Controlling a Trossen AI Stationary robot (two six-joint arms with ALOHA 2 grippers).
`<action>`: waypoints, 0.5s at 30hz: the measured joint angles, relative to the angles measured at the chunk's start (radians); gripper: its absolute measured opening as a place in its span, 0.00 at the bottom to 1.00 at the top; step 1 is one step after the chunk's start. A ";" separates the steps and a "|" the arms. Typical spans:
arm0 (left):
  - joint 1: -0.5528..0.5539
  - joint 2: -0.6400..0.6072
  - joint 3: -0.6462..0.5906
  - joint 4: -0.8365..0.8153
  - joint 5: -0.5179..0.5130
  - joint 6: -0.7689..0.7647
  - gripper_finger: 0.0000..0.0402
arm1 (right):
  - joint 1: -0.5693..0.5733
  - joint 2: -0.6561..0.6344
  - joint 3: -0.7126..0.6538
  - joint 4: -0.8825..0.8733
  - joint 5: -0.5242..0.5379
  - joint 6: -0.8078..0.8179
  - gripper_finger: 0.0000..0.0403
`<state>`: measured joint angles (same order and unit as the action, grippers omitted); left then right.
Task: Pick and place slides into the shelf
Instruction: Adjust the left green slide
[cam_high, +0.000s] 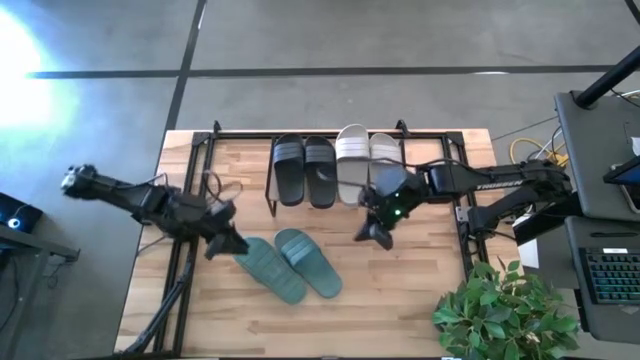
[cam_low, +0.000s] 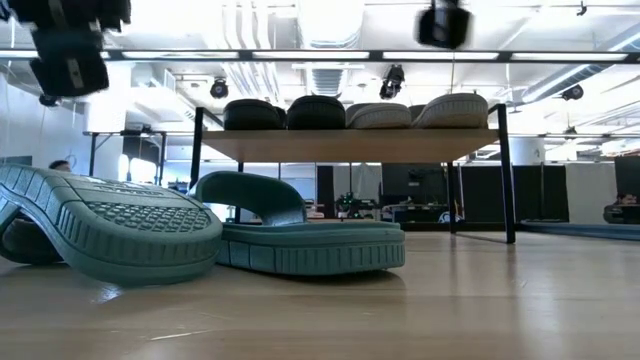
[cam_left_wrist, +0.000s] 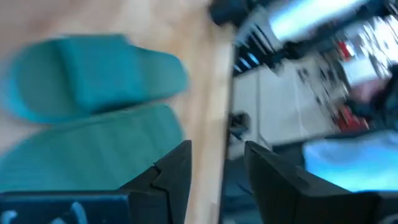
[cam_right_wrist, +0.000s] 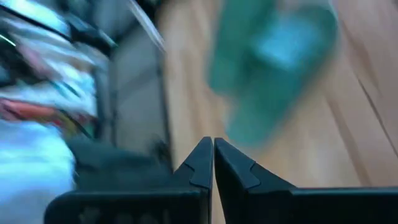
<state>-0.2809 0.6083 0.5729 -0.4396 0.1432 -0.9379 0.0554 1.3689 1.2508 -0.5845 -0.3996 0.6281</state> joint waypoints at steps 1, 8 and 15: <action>-0.044 0.016 0.010 0.024 -0.013 -0.003 0.32 | -0.001 0.000 0.000 0.063 0.005 0.000 0.02; -0.373 0.245 0.053 0.017 -0.133 -0.161 0.06 | -0.014 0.006 0.021 0.148 0.018 0.006 0.02; -0.682 0.547 0.167 -0.015 -0.680 -0.385 0.01 | -0.007 0.008 0.004 0.131 0.039 0.006 0.02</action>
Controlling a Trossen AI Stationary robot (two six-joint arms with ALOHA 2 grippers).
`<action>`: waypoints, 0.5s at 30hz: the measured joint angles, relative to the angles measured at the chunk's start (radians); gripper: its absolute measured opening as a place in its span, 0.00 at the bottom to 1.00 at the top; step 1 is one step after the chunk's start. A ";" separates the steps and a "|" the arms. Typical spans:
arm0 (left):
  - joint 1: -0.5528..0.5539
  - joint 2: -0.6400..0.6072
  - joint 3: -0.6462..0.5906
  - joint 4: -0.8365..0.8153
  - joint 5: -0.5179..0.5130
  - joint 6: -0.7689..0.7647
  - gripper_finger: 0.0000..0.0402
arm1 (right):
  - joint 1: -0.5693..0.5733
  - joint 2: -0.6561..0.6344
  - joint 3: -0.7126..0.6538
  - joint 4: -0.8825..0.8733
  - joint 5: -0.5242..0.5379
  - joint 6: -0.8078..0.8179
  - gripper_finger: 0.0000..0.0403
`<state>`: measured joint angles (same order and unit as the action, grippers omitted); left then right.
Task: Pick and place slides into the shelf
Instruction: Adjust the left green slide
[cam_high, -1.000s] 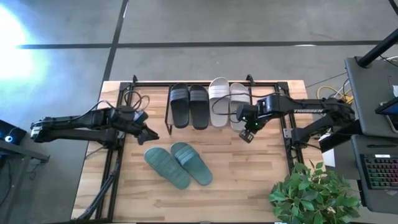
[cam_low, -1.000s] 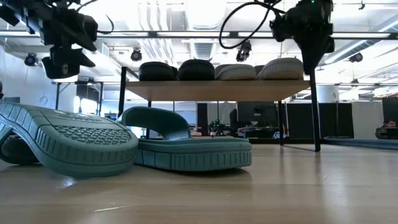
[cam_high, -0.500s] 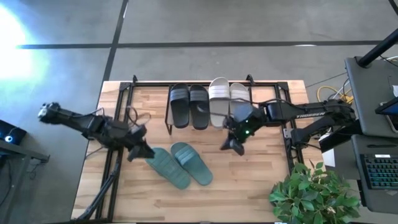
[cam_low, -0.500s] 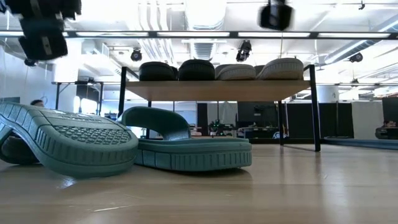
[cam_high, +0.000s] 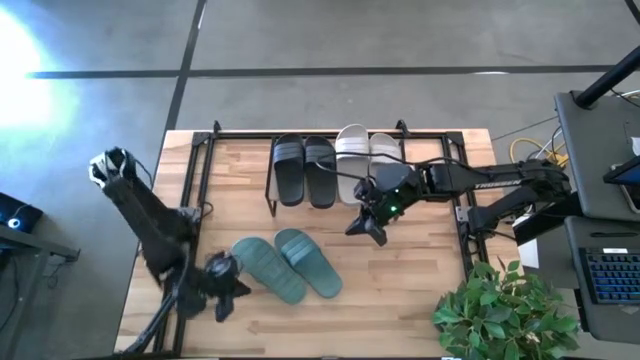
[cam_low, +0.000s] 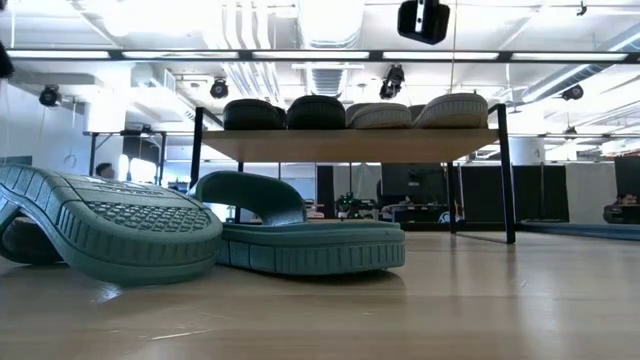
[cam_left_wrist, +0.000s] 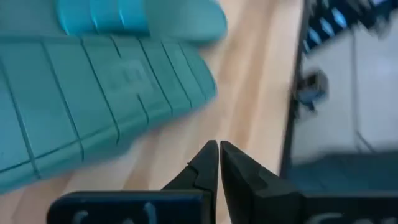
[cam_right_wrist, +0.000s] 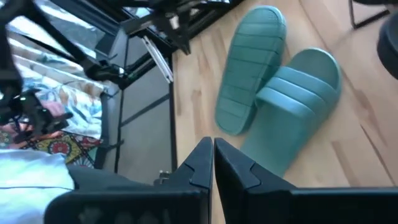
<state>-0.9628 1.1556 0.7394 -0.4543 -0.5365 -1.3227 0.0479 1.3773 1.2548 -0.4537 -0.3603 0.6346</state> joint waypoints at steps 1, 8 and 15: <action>-0.030 0.044 0.019 -0.008 -0.076 -0.042 0.00 | 0.000 0.000 0.000 -0.008 0.003 0.000 0.02; -0.120 0.405 0.137 -0.029 -0.149 -0.283 0.00 | 0.000 0.000 -0.001 -0.046 0.048 -0.014 0.02; -0.101 0.661 0.239 -0.187 -0.253 -0.517 0.00 | 0.000 0.000 -0.006 -0.048 0.061 -0.014 0.02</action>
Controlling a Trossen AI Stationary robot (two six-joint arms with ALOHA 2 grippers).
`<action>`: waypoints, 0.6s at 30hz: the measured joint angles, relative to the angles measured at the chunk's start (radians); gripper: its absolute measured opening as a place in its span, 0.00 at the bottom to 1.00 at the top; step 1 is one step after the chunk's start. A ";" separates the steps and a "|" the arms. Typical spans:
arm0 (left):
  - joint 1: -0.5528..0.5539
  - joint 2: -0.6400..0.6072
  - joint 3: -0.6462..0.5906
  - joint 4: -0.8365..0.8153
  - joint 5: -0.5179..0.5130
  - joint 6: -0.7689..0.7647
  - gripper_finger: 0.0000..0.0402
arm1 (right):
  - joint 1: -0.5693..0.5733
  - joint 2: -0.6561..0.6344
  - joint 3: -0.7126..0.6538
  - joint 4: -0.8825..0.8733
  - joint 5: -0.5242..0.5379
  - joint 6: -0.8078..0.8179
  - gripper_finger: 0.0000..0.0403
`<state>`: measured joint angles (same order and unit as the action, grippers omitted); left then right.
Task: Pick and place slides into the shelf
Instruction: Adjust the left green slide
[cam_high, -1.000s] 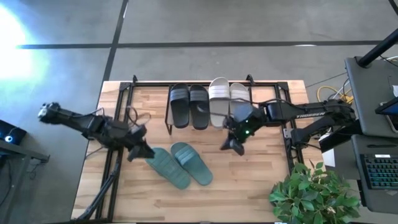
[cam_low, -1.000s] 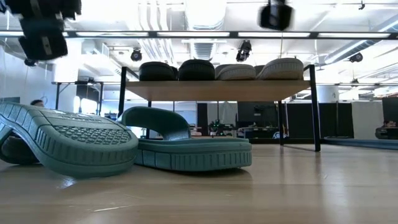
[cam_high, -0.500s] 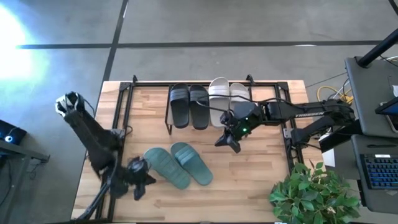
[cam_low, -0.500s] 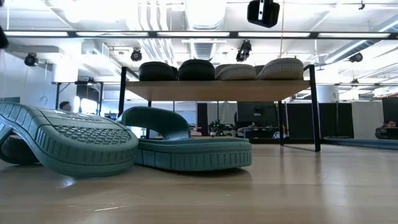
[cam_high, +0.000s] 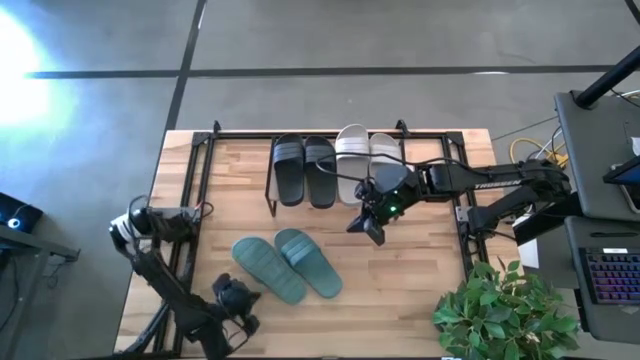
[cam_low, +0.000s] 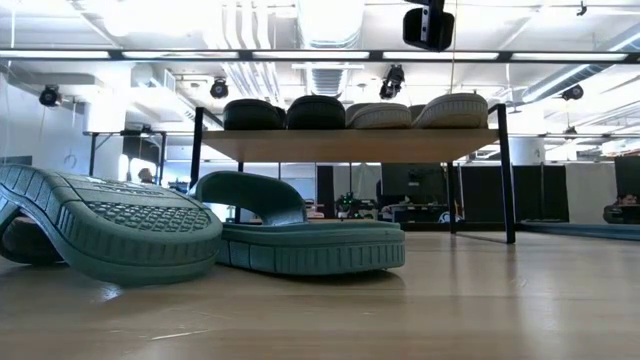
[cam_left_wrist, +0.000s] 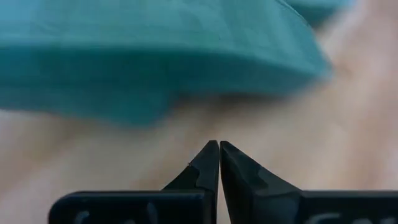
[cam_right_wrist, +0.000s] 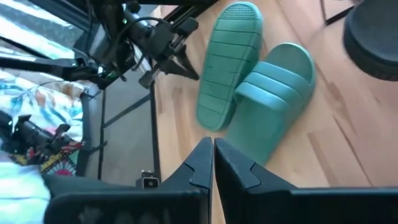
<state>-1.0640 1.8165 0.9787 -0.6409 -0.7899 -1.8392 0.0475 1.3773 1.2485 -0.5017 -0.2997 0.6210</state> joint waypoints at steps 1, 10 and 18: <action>0.004 0.019 0.007 -0.051 -0.026 -0.052 0.00 | 0.000 0.000 0.000 -0.002 0.010 0.003 0.02; 0.092 0.105 -0.035 -0.191 -0.103 -0.220 0.00 | 0.000 0.000 -0.001 -0.022 0.094 0.017 0.02; 0.130 -0.072 -0.029 -0.226 -0.287 0.022 0.00 | 0.000 0.000 -0.001 -0.026 0.127 0.040 0.02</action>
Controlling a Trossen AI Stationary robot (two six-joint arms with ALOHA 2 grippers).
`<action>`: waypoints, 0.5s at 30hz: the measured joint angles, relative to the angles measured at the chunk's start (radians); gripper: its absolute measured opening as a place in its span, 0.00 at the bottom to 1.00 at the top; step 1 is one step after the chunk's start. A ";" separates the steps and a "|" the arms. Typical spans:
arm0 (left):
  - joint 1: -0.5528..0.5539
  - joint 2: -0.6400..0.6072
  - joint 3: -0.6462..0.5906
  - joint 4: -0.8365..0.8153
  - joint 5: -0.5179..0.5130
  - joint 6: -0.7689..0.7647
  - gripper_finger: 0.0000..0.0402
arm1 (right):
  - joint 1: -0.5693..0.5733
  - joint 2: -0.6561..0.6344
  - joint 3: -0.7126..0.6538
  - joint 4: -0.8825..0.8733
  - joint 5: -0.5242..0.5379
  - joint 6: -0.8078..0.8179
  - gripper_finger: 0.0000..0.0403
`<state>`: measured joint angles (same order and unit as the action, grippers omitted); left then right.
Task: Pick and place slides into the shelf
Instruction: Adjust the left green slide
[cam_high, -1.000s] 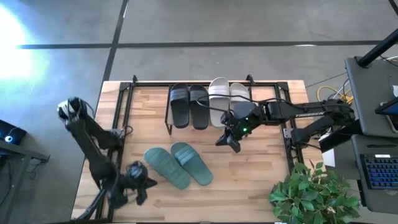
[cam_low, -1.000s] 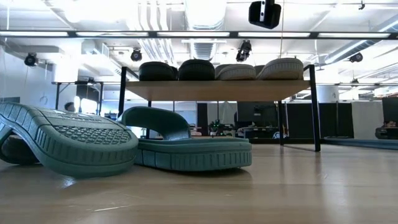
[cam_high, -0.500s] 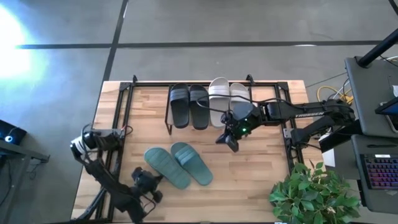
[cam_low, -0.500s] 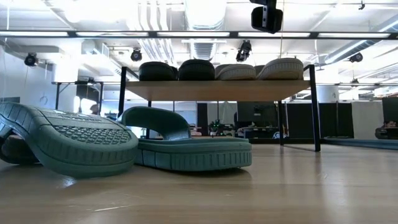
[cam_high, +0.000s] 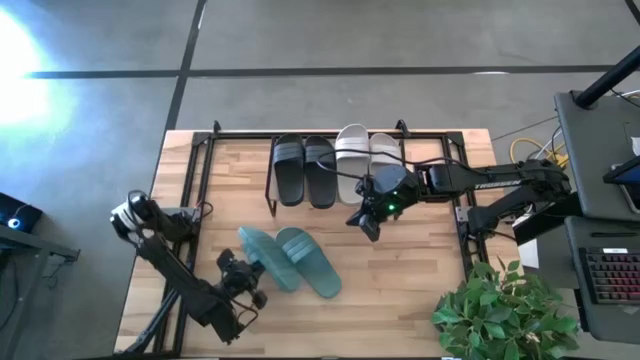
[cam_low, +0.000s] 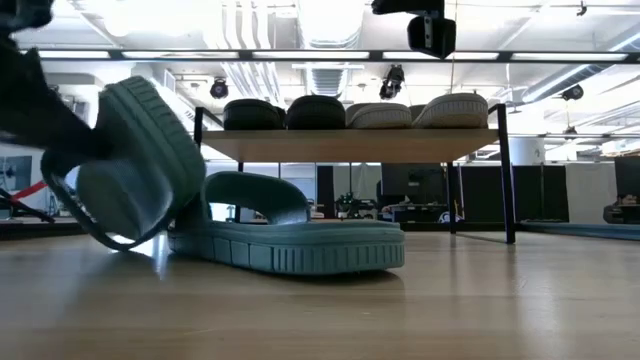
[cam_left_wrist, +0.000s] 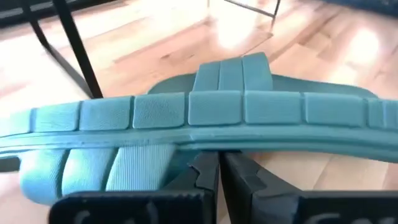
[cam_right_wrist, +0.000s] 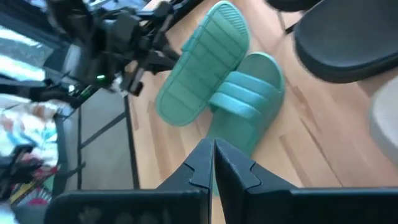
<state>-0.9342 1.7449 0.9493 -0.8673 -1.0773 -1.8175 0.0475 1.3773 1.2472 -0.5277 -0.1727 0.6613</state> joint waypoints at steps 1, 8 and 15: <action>0.001 -0.024 -0.001 -0.002 0.013 0.041 0.00 | 0.000 0.000 0.000 -0.001 0.011 0.006 0.02; -0.004 -0.182 -0.001 -0.096 -0.102 0.155 0.00 | 0.000 0.000 0.000 -0.001 0.020 0.027 0.02; 0.110 -0.257 -0.084 -0.140 -0.053 0.158 0.00 | 0.000 0.000 0.000 -0.001 0.062 0.033 0.02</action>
<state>-0.8239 1.4878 0.8656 -1.0073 -1.1302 -1.6597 0.0475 1.3773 1.2472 -0.5283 -0.1104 0.6942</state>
